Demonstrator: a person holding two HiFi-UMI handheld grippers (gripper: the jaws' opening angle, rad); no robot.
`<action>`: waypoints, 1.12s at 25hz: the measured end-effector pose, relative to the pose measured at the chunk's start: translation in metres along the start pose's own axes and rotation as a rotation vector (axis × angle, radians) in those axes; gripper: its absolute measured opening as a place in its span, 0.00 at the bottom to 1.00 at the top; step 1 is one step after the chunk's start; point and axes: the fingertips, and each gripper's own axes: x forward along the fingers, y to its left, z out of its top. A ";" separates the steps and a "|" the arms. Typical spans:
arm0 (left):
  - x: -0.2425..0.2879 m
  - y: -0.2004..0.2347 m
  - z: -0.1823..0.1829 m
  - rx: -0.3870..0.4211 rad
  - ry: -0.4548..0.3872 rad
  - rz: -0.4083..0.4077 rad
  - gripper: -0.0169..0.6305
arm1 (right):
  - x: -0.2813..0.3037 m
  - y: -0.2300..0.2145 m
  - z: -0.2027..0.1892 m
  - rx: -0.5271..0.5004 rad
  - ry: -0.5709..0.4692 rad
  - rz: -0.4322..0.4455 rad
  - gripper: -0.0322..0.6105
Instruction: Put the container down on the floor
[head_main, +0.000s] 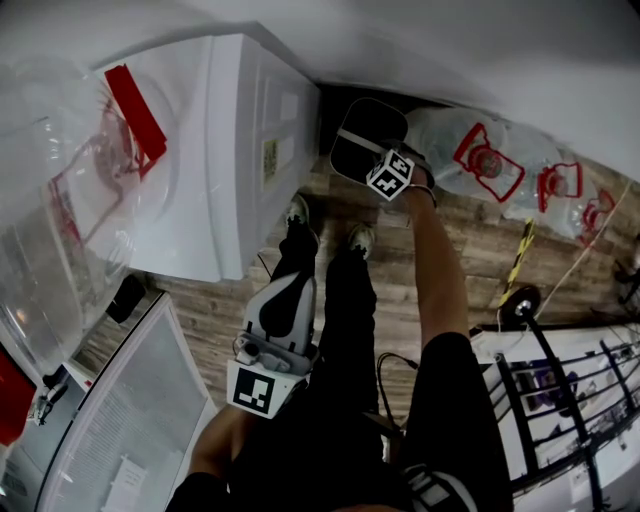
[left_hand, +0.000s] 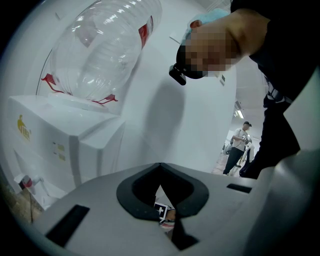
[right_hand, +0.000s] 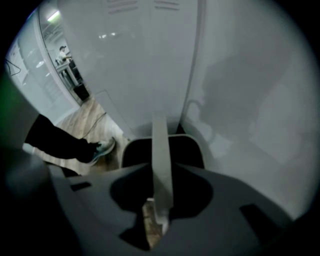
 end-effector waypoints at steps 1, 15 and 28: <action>0.000 0.000 0.000 -0.003 0.000 0.002 0.07 | 0.000 0.000 -0.001 0.002 0.001 0.000 0.20; 0.000 0.001 -0.003 -0.032 0.000 0.011 0.07 | -0.008 0.001 0.000 0.027 -0.015 -0.002 0.34; -0.007 -0.002 0.005 -0.038 -0.021 0.009 0.07 | -0.031 0.003 0.006 0.010 -0.043 -0.046 0.34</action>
